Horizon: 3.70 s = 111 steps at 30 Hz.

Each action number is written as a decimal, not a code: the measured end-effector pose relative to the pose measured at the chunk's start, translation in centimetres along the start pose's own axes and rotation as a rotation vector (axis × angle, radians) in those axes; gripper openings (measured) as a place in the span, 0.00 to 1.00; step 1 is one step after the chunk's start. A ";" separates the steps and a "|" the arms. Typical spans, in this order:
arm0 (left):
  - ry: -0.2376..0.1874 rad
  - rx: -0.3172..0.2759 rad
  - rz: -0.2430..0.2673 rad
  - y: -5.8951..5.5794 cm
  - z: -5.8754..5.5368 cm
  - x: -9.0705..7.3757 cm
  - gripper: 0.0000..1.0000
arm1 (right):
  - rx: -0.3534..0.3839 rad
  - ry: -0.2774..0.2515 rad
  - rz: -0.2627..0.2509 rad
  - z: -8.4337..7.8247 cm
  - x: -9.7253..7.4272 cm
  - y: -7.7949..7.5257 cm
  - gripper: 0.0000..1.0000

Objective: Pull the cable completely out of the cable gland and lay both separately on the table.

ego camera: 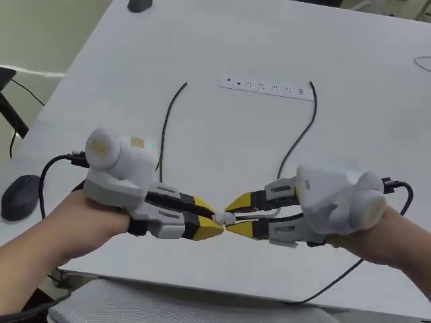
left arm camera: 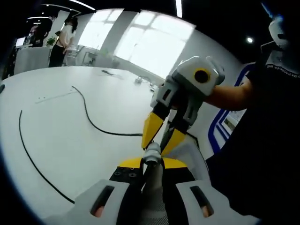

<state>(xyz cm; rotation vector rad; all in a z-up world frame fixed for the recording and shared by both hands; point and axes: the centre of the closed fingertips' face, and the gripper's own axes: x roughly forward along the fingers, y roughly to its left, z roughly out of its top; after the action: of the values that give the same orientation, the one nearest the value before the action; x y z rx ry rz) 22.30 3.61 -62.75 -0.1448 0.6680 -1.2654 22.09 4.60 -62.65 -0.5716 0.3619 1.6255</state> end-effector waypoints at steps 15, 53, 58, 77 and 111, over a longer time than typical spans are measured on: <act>0.043 0.302 0.006 0.9 -0.9 -1.8 0.14 | 0.517 -0.053 0.041 1.4 0.2 -0.9 0.19; 0.031 0.261 -0.038 1.7 -1.0 -2.4 0.14 | 0.396 -0.077 0.127 1.7 2.5 -0.2 0.08; 0.018 0.181 -0.032 2.0 -1.0 -2.8 0.14 | 0.207 -0.029 0.001 1.6 2.7 -0.7 0.08; 0.010 0.144 -0.056 1.0 -1.3 -2.7 0.14 | -0.041 0.101 -0.107 1.4 2.7 0.3 0.08; -0.048 0.193 -0.027 1.1 0.7 -3.0 0.14 | 0.072 0.168 -0.301 0.9 0.8 -1.4 0.01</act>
<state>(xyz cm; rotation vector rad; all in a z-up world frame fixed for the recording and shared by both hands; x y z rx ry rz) 23.13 6.49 -61.50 -0.0253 0.5006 -1.3412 23.33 5.99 -62.23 -0.6761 0.4340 1.2747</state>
